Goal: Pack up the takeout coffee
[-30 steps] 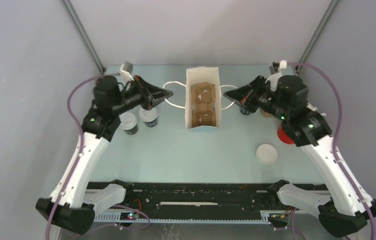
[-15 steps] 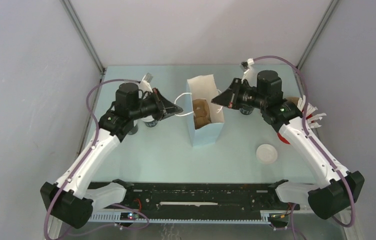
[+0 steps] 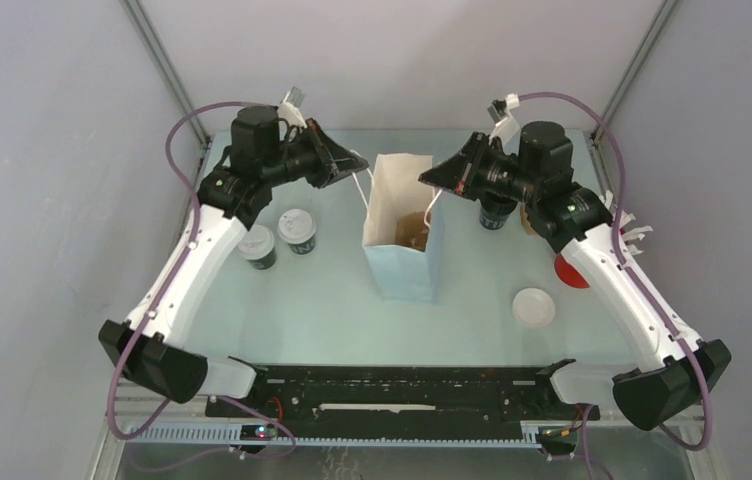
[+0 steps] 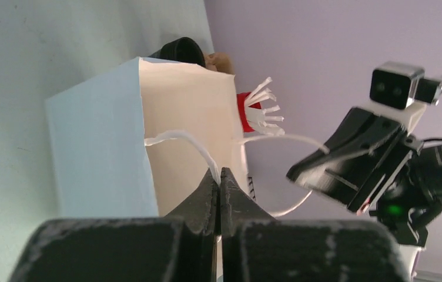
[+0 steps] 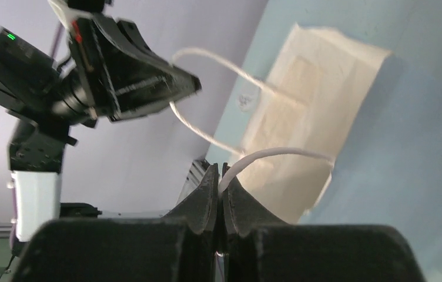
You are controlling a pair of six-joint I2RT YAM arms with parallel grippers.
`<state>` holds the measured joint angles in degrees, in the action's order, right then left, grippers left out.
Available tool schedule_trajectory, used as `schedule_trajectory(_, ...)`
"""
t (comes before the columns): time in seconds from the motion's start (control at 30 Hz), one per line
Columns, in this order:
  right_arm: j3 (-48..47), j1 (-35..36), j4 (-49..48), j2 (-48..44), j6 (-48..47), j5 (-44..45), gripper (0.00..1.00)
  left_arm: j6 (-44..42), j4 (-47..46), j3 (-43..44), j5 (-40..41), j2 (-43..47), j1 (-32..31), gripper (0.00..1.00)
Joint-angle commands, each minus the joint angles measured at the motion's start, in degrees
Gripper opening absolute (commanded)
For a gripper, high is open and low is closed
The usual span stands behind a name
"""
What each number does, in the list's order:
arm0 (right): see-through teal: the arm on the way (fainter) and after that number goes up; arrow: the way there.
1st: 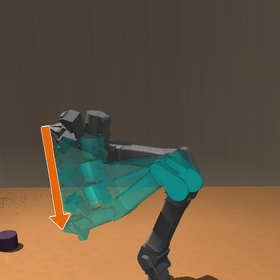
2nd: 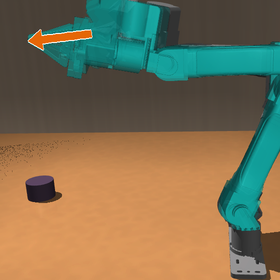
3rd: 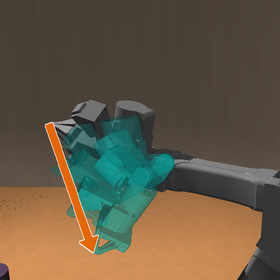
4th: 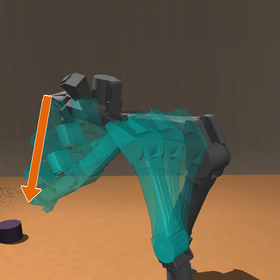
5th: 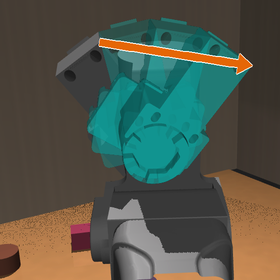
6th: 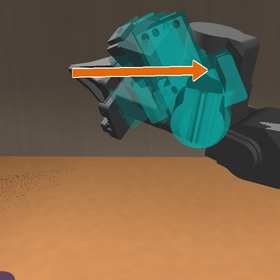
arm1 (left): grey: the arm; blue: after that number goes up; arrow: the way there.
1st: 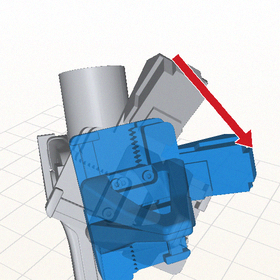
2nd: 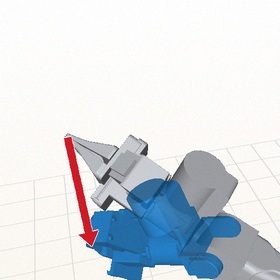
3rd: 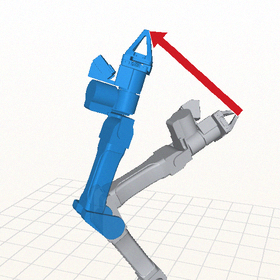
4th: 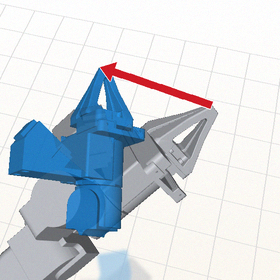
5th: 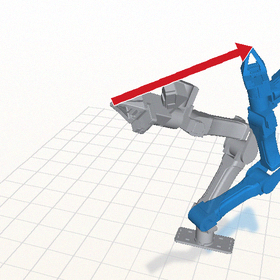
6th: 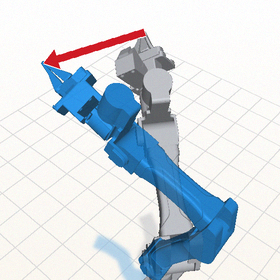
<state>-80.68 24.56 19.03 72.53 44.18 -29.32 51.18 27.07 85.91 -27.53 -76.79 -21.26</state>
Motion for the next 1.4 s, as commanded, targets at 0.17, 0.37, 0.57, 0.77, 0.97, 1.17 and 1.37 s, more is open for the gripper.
schedule_trajectory(0.17, 1.76, -4.94, 12.32, -1.33, -8.52, 3.62, 0.0, 1.82, 2.49, -0.3, -0.46, -1.8, -2.58, 0.0)
schedule_trajectory(0.37, -6.77, -7.38, 19.22, 7.34, -12.57, -4.53, 0.01, 5.4, 3.19, -4.37, 2.56, 2.26, -4.82, 0.0)
schedule_trajectory(0.57, -22.64, -8.16, 29.16, 18.19, -19.31, -10.11, 0.01, 11.07, 0.36, -7.66, 4.41, 5.52, -8.06, 0.01)
schedule_trajectory(0.77, -38.5, -9.82, 45.92, 29.61, -31.12, -15.1, 0.03, 12.44, 0.92, -5.92, 3.98, 3.76, -14.02, 0.03)
schedule_trajectory(0.97, -42.28, -10.41, 50.92, 34.83, -37.68, -20.37, 0.03, 12.04, 2.53, -5.42, 2.88, 1.96, -18.0, 0.04)
schedule_trajectory(1.17, -44.68, -10.14, 52.38, 33.68, -36.47, -12.43, 0.15, 4.68, 9.49, -3.16, 7.72, 5.3, -17.84, 0.42)
schedule_trajectory(1.37, -46.88, -10.06, 53.9, 32.77, -34.48, -7.01, 0.42, -9.87, 26.12, 3.52, 15.83, 10.39, -12.0, 0.87)
